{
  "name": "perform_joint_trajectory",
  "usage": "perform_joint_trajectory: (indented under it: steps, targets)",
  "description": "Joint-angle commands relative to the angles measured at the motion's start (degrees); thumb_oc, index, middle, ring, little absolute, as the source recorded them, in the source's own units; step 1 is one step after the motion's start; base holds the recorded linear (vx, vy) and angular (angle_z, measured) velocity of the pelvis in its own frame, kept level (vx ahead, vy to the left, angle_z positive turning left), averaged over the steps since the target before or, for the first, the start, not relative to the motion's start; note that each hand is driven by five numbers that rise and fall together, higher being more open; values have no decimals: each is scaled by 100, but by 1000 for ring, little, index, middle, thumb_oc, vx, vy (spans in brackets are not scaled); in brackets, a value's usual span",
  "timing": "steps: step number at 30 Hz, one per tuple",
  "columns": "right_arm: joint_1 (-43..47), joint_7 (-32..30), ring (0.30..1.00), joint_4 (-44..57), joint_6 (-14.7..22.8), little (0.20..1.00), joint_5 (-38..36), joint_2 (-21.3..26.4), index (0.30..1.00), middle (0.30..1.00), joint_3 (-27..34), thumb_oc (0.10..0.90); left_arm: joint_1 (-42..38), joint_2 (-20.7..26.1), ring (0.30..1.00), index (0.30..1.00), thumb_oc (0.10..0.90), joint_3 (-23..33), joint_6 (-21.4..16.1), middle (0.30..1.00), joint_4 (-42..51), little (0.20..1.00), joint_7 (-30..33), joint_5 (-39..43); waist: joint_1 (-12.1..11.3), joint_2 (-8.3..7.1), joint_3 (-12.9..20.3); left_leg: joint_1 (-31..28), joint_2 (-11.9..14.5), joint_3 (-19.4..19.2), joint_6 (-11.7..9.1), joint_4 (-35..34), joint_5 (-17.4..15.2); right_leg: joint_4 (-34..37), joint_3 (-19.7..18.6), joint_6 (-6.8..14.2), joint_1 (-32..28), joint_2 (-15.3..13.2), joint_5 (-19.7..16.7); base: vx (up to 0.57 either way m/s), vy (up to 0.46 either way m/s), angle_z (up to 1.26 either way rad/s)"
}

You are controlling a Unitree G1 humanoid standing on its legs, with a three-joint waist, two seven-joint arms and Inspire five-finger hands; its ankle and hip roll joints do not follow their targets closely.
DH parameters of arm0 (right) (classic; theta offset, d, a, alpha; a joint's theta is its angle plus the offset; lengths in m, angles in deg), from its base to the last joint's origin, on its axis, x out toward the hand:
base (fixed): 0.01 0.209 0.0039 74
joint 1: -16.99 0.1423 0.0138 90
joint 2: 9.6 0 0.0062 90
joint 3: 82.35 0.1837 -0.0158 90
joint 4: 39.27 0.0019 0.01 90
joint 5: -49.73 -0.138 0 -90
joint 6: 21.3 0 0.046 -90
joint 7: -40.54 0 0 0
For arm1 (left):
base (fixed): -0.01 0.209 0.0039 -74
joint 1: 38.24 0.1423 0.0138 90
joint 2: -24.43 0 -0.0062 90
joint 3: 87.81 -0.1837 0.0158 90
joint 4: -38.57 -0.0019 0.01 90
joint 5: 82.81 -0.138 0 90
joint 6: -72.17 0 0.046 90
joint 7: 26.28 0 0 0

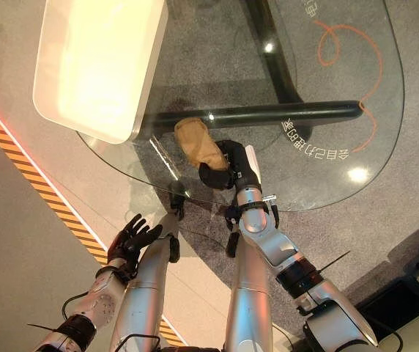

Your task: Wipe the table with a cloth and put it in the basket.

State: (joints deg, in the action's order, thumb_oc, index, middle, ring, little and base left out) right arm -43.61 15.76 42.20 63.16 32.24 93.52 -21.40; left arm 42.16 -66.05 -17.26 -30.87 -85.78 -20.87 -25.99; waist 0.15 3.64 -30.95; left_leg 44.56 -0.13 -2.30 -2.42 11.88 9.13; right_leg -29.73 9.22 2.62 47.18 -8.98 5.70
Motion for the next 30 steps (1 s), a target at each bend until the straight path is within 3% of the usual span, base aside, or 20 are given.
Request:
perform_joint_trajectory:
  steps: [1, 13, 18, 22, 30]
  targets:
    - [225, 255, 300, 1318, 666, 200, 314, 95, 300, 300, 388, 100, 563, 128, 900, 900, 800, 40, -240, 900, 505, 900, -276, 245, -96, -16, 116, -85, -176, -601, 95, 821, -1114, 1060, 216, 186, -87, 258, -720, -76, -28, 1]
    - [-350, 403, 300, 1687, 871, 200, 367, 309, 300, 300, 692, 100, 1036, 535, 900, 900, 800, 161, 270, 900, 2218, 900, -666, 1164, -129, -67, 116, -509, -163, -569, 144, 896, -1217, 1027, 292, 123, -592, 280, -577, -2, -36, 1]
    - [-674, 413, 300, 1863, 1086, 200, 250, 440, 300, 300, 962, 100, 1207, 626, 900, 900, 800, 180, 316, 900, 3261, 900, -1242, 1859, -118, -98, 116, -475, -146, -576, 212, 1091, -1323, 884, 288, 101, -595, 258, -531, 24, -11, 0]
    - [-876, 390, 300, 2034, 1236, 200, 159, 448, 300, 300, 1092, 100, 1294, 630, 900, 900, 800, 182, 386, 900, 3582, 900, -1580, 2099, -105, -122, 116, -467, -145, -598, 236, 1071, -1323, 899, 272, 107, -579, 271, -558, 8, -6, 0]
    - [-1201, 724, 300, 2525, 1674, 200, -27, 332, 300, 300, 1262, 100, 1362, 490, 900, 900, 800, 129, 503, 900, 4237, 900, -2942, 3545, -4, -259, 116, -456, -145, -693, 287, 1059, -1362, 966, 156, 123, -556, 349, -623, 1, 1, -1]
